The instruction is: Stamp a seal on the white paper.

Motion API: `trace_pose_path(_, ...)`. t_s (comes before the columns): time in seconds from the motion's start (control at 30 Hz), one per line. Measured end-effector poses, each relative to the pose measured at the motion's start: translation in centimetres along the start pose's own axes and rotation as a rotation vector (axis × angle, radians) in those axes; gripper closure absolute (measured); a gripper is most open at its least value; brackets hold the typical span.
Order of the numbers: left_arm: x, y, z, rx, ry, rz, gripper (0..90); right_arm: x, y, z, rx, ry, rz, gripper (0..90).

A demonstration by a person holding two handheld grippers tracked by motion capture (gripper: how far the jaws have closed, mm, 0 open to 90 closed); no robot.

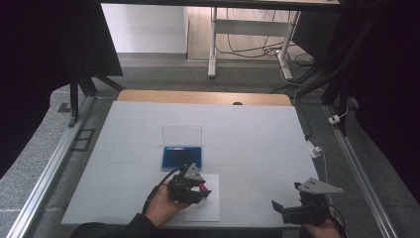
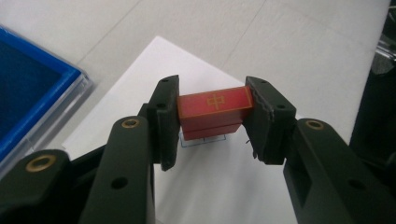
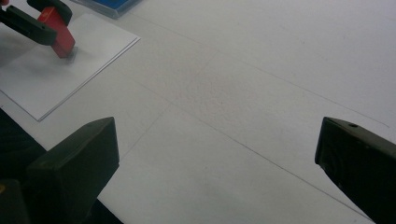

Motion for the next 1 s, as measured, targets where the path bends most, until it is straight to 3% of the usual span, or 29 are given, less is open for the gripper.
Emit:
trace_pose_path(0.53,0.6,1.3,-0.4,0.016,0.012,0.022,57.6,0.0,0.0,-0.1,0.000,0.009,-0.003,0.0)
trace_pose_path(1.0,0.8,2.9,-1.8,0.048,0.041,0.050,57.6,0.0,0.0,-0.1,0.002,0.011,-0.005,0.0)
Point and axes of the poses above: each handheld gripper's, and its own axes: y roughly backward along the jaws, x roughly out of its top, z roughly to its right, the point moved 1 cm from there along -y, roughly forward along the jaws, and after that the axes turned 9 degrees about y, right-handed, at the moved point
